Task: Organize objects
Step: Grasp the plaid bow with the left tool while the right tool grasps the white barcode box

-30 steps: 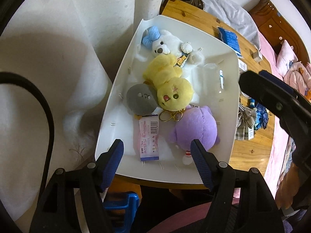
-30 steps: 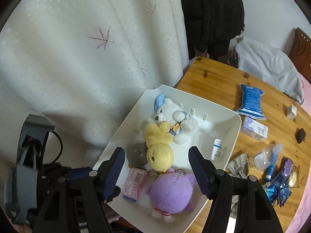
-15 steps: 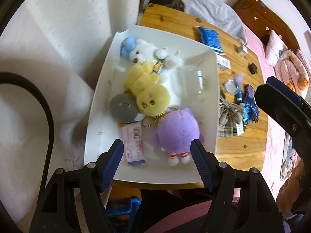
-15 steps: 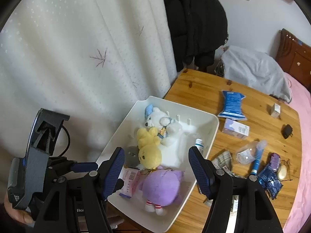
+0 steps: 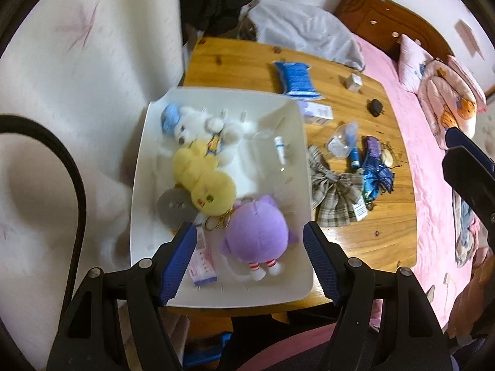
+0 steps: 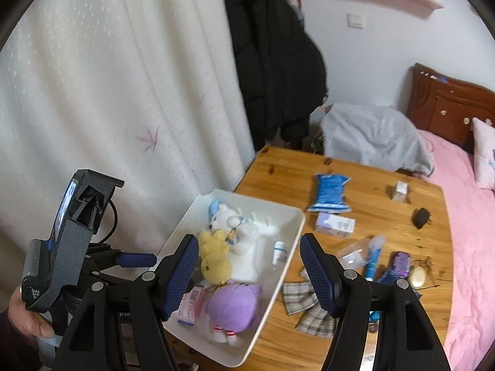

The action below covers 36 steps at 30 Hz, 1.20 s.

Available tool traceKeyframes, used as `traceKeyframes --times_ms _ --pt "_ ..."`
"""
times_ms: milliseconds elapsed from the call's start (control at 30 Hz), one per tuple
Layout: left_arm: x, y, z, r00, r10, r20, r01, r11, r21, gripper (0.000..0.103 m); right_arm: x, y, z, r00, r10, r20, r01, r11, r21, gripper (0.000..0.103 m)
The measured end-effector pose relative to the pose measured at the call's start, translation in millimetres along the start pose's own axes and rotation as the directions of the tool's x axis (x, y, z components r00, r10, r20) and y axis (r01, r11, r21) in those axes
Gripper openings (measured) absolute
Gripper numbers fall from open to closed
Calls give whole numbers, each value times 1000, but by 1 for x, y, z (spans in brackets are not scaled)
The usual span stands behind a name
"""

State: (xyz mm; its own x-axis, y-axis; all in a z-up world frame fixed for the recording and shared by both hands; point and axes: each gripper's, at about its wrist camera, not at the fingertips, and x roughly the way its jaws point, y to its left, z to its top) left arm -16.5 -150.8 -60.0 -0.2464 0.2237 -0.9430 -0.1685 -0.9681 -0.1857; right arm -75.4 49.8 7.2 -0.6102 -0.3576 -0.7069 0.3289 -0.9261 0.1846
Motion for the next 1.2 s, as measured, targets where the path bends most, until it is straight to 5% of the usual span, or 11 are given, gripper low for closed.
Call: traceKeyframes --times_ms 400,700,867,1067,1200 --pt "-10 -68 33 999 -16 34 7 968 252 75 -57 -63 -11 965 -226 129 220 974 61 69" --pt "16 -135 46 1000 -10 -12 15 868 496 75 -64 -111 -44 936 -342 88 326 933 155 69" --pt "50 -170 44 995 -8 -103 77 725 685 75 -51 -126 -77 936 -349 47 337 927 162 69" --pt "103 -197 31 989 110 -99 35 477 878 75 -11 -136 -122 954 -299 -19 298 941 159 69" --pt "139 -201 29 977 183 -110 36 366 930 74 16 -140 -146 965 -255 -54 261 951 164 69"
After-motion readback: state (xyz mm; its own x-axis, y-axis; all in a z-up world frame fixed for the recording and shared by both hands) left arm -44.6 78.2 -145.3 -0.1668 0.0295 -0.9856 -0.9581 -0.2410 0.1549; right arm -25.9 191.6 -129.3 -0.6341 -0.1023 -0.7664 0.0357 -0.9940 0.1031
